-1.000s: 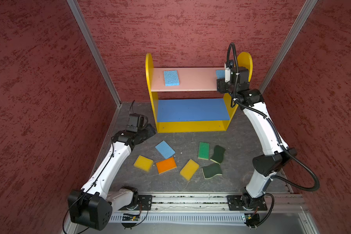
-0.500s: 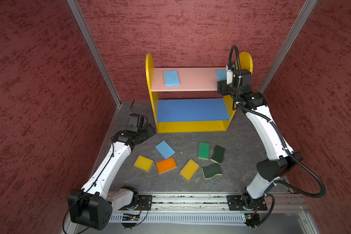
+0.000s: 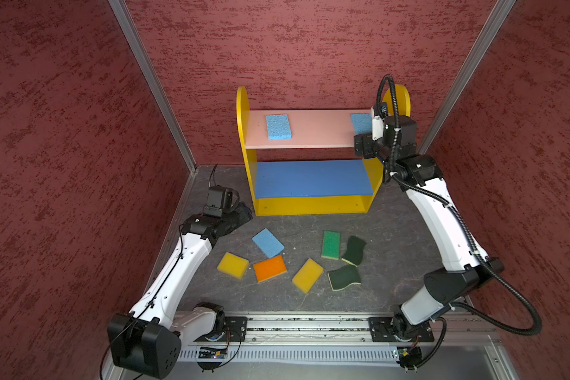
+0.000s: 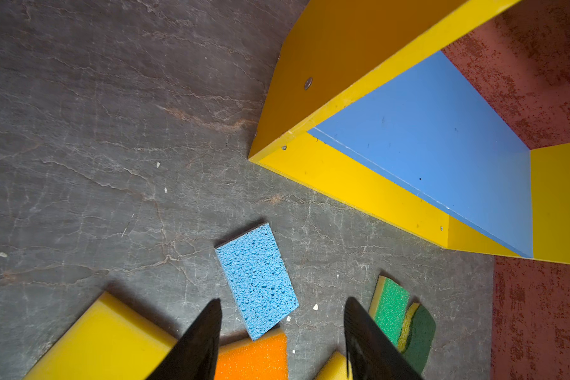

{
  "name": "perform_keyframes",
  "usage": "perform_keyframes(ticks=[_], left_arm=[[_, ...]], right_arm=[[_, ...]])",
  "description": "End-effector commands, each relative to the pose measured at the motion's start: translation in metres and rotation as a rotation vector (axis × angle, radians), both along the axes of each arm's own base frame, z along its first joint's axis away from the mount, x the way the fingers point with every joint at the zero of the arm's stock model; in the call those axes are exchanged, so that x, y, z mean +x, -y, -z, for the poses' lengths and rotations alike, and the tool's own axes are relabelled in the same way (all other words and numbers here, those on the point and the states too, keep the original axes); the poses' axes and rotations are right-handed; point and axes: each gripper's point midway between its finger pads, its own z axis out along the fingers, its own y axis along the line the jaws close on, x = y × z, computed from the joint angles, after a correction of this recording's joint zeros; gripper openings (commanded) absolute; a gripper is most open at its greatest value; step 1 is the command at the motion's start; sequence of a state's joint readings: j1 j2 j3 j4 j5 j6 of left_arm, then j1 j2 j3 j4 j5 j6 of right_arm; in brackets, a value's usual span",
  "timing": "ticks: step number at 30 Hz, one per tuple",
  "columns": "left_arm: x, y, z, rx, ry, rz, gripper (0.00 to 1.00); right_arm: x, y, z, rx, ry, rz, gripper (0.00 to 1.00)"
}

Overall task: Place and organize the cleaning sponges onto the shelf
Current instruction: 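Open the right gripper and withdraw it down toward the table sponges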

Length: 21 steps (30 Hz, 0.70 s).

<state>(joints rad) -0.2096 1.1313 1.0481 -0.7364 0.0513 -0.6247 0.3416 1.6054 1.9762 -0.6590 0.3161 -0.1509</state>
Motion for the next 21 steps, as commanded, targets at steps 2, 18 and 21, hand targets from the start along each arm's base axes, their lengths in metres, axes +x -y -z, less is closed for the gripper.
perform_keyframes(ticks=[2, 18, 21], left_arm=[[-0.008, 0.002, -0.003, -0.009, -0.003, 0.006, 0.61], [-0.038, 0.001, -0.009, 0.051, -0.027, 0.047, 0.62], [-0.047, 0.000, -0.008, 0.062, -0.038, 0.050, 0.62]], right_arm=[[-0.023, -0.002, -0.028, -0.014, 0.090, -0.026, 0.99], [-0.102, 0.013, -0.043, 0.182, 0.115, -0.063, 0.99], [-0.112, 0.015, -0.027, 0.220, 0.086, -0.063, 0.99]])
